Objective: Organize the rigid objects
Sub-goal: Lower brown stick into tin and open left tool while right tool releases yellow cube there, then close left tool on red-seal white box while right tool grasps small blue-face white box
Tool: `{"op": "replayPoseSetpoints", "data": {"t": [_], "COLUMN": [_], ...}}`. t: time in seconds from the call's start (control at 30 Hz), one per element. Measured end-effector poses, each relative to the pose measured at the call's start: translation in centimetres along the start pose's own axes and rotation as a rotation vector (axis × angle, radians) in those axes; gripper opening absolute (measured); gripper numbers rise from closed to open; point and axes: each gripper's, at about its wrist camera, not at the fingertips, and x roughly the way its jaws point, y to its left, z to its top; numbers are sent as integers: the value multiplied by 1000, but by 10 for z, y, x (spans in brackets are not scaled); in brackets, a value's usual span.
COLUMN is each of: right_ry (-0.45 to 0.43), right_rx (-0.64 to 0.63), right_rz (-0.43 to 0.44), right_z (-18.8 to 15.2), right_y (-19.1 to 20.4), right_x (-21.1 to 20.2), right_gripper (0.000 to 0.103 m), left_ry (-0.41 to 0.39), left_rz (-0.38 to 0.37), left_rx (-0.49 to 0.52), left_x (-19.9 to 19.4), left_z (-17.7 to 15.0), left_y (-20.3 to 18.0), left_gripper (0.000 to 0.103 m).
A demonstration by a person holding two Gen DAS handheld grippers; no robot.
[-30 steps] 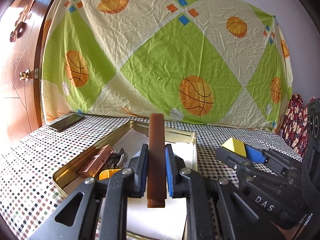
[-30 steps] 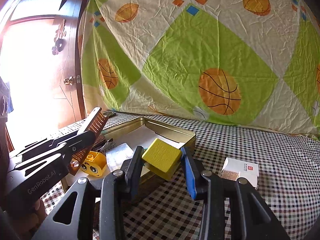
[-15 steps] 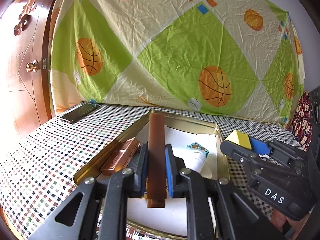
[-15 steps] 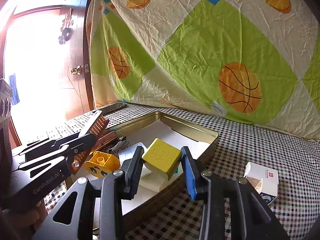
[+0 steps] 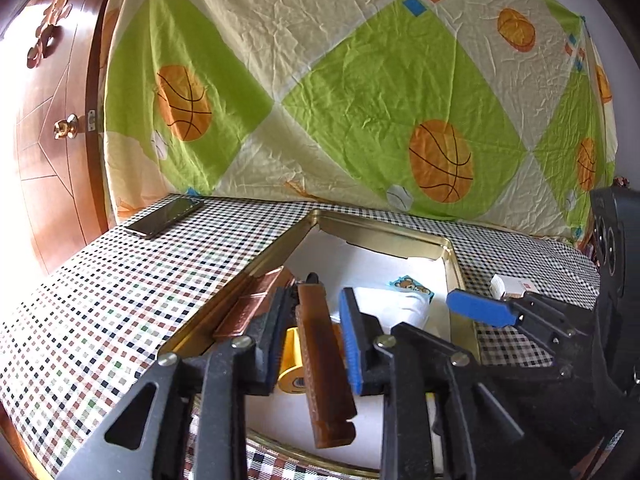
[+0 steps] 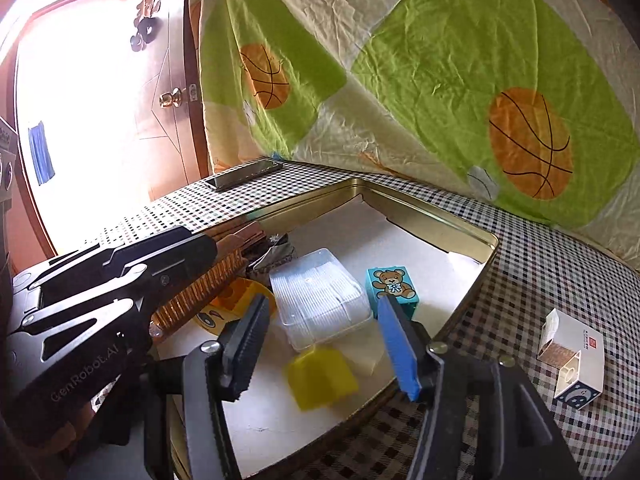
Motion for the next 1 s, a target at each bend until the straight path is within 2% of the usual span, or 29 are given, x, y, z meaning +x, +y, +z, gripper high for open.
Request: {"op": "replayPoseSetpoints", "data": {"t": [0.03, 0.1, 0.33, 0.5, 0.63, 0.73, 0.83, 1.0], "right_ry": [-9, -21, -59, -55, -7, 53, 105, 164], "right_rx": [1, 6, 49, 138, 255, 311, 353, 384], "right_rz": [-9, -21, -104, -241, -319, -324, -316, -297], "right_z": [-1, -3, -18, -28, -35, -39, -40, -44], "right_y": [-2, -7, -51, -110, -154, -175, -186, -192], "right_x": [-3, -11, -56, -83, -85, -71, -54, -30], "right_gripper": [64, 67, 68, 74, 75, 75, 75, 75], "left_ry": [-6, -15, -35, -41, -20, -14, 2, 60], "left_rz": [9, 15, -38, -101, -160, -185, -158, -140], "left_rx": [-5, -7, 3, 49, 72, 95, 127, 121], "left_x": [-1, -3, -12, -18, -14, -6, 8, 29], "left_z": [0, 0, -1, 0, 5, 9, 13, 16], "left_y": [1, 1, -22, -60, -92, -114, -132, -141], "left_gripper": [49, 64, 94, 103, 103, 103, 103, 103]}}
